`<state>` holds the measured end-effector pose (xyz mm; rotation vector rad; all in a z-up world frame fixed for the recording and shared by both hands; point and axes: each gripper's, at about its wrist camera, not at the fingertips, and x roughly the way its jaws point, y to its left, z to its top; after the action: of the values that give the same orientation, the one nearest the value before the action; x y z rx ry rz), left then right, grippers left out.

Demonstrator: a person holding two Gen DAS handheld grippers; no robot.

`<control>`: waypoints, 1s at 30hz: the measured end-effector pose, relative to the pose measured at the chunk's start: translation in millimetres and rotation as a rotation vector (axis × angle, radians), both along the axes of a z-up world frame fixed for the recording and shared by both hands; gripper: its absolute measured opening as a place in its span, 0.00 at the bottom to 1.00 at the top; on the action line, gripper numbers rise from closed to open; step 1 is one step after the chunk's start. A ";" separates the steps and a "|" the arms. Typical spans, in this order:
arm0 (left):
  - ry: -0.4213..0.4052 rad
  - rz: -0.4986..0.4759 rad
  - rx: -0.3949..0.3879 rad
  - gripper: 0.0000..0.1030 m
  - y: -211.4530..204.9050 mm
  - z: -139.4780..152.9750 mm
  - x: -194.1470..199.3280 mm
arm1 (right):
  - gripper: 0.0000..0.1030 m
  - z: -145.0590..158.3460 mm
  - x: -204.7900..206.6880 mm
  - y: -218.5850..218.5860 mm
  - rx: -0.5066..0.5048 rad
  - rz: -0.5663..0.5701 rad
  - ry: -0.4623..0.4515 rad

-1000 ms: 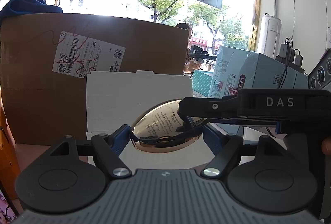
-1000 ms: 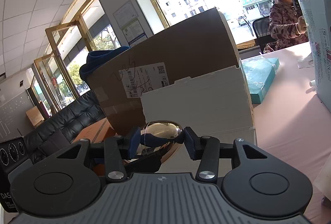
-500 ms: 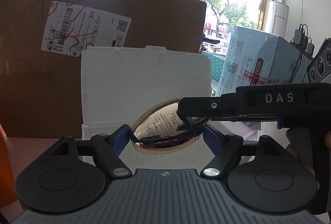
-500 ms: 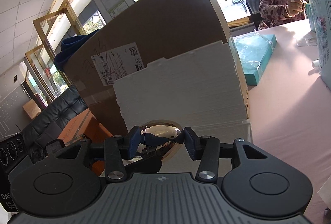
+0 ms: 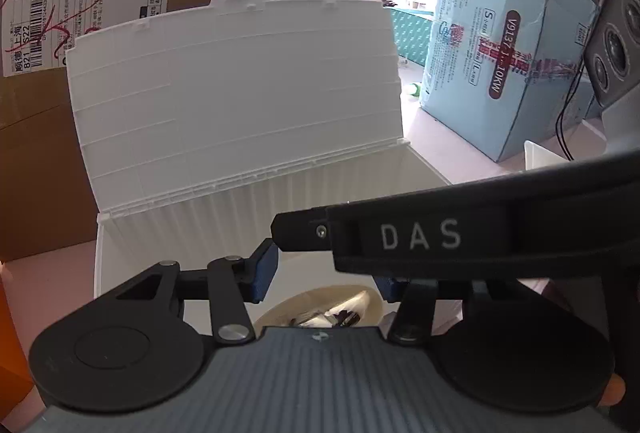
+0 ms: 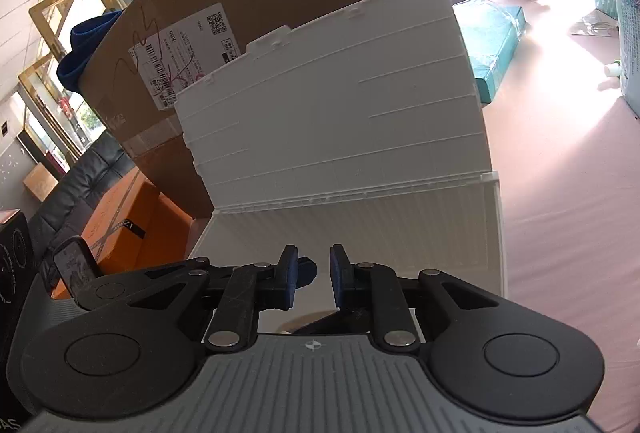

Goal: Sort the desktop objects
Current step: 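Lower the gold egg into the white box and open the left gripper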

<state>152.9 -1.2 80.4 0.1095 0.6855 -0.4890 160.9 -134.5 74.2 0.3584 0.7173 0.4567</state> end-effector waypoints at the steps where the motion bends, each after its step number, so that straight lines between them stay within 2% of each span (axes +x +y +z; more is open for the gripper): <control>1: 0.011 0.000 -0.012 0.45 1.7 -1.3 1.0 | 0.16 -0.2 0.5 0.6 -0.003 0.003 -0.001; 10: 0.023 0.034 0.001 0.45 8.4 -6.7 5.3 | 0.16 -8.1 9.5 -6.7 -0.021 -0.024 0.032; 15: 0.015 0.052 -0.004 0.45 17.1 -5.1 2.8 | 0.16 -6.9 7.0 -10.8 0.004 -0.031 0.024; 16: 0.017 0.055 -0.008 0.48 19.0 -4.5 2.5 | 0.17 -5.4 5.5 -12.6 0.011 -0.035 0.017; 17: 0.020 0.057 -0.015 0.57 20.9 -3.8 2.1 | 0.19 -3.9 3.9 -14.4 0.018 -0.039 0.011; 18: 0.023 0.064 -0.024 0.66 22.9 -2.6 1.5 | 0.32 -2.2 2.3 -16.5 0.032 -0.040 0.006; 19: 0.020 0.075 -0.035 0.84 25.1 -1.2 0.2 | 0.42 -0.3 0.5 -19.2 0.059 -0.033 0.001; 21: 0.008 0.075 -0.063 0.84 29.6 3.0 -4.4 | 0.54 4.1 -4.0 -24.8 0.114 -0.024 -0.007; 22: 0.006 0.077 -0.073 0.84 31.5 5.1 -6.5 | 0.63 6.4 -6.5 -26.7 0.132 -0.030 -0.012; 23: 0.004 0.083 -0.084 0.85 33.5 7.1 -8.5 | 0.73 9.2 -10.2 -28.5 0.143 -0.047 -0.024; 24: 0.000 0.089 -0.096 0.85 35.4 9.9 -10.7 | 0.89 12.6 -14.7 -30.4 0.151 -0.071 -0.041; 27: -0.019 0.082 -0.121 0.90 40.0 16.3 -21.1 | 0.90 20.6 -26.0 -37.2 0.191 -0.072 -0.077; 29: -0.045 0.066 -0.124 1.00 40.7 20.3 -30.3 | 0.91 24.7 -33.3 -42.4 0.230 -0.057 -0.086; 30: -0.066 0.059 -0.123 1.00 40.8 22.9 -36.3 | 0.92 25.9 -37.1 -44.7 0.243 -0.053 -0.093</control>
<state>116.6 39.5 103.3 -0.0105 0.5909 -0.4675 123.8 -179.2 100.2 0.5789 0.5615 0.5083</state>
